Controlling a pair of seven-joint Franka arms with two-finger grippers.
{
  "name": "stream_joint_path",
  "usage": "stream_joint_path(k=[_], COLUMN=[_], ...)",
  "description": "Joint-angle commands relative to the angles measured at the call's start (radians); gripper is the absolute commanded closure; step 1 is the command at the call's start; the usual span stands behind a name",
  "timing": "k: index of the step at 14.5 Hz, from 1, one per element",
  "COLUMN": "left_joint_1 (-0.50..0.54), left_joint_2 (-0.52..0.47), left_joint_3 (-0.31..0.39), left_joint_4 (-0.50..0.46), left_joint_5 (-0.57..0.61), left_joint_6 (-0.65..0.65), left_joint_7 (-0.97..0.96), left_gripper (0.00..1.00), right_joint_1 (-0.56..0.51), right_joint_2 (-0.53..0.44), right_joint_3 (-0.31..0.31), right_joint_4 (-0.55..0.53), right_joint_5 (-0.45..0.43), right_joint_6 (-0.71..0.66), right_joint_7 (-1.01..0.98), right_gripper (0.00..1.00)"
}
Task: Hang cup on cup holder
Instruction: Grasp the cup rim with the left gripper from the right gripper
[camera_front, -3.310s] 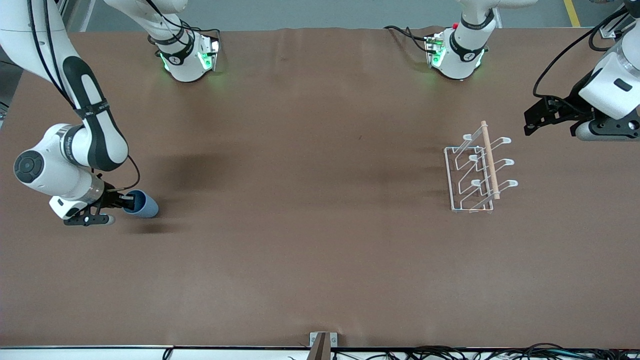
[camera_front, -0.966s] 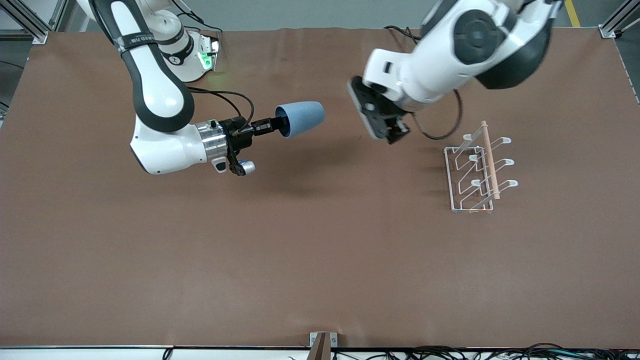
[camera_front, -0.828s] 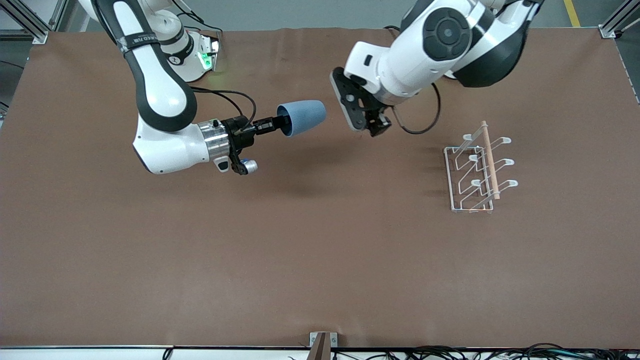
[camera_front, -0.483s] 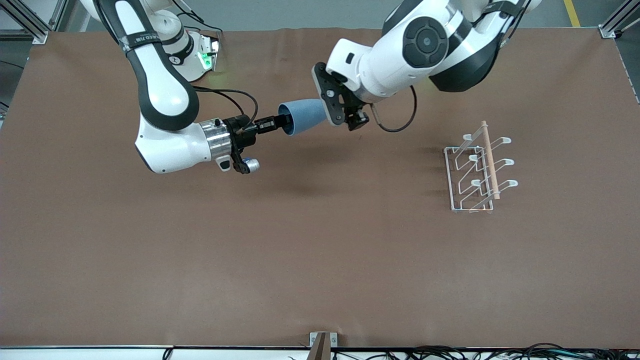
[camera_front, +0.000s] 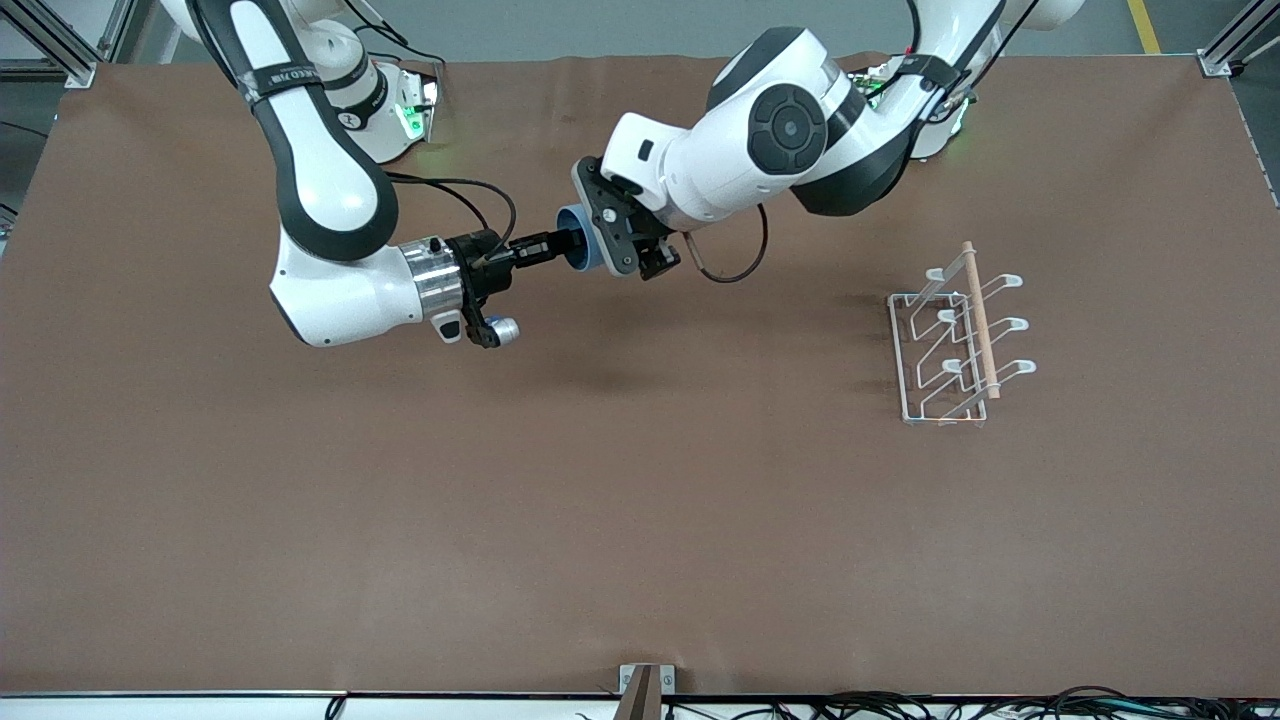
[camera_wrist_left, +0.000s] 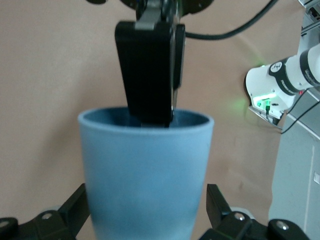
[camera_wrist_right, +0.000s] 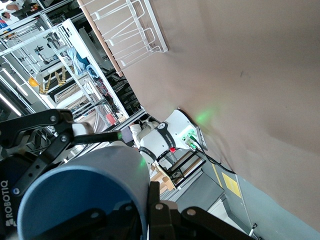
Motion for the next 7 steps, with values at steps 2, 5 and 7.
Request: stream_joint_path(k=[2,5,7], left_joint_1=[-0.021,-0.007,-0.009], left_joint_2=[0.011,0.008,0.006], left_joint_3=[-0.001,-0.001,-0.001], left_joint_4=[0.014,0.014,0.012], left_joint_5=[-0.011,-0.004,-0.004], left_joint_6=[0.034,0.02,0.02], left_joint_7=[-0.01,-0.004,-0.007], left_gripper=[0.19,0.81,0.82], right_joint_1=[0.013,0.013,0.011], right_joint_2=[-0.009,-0.009,-0.009], right_joint_3=[-0.009,-0.009,-0.009], right_joint_4=[-0.006,-0.004,-0.003], right_joint_5=[0.028,0.028,0.028], right_joint_6=[0.005,0.005,-0.001], right_joint_7=[-0.011,-0.011,-0.002], right_gripper=[1.0,1.0,0.93])
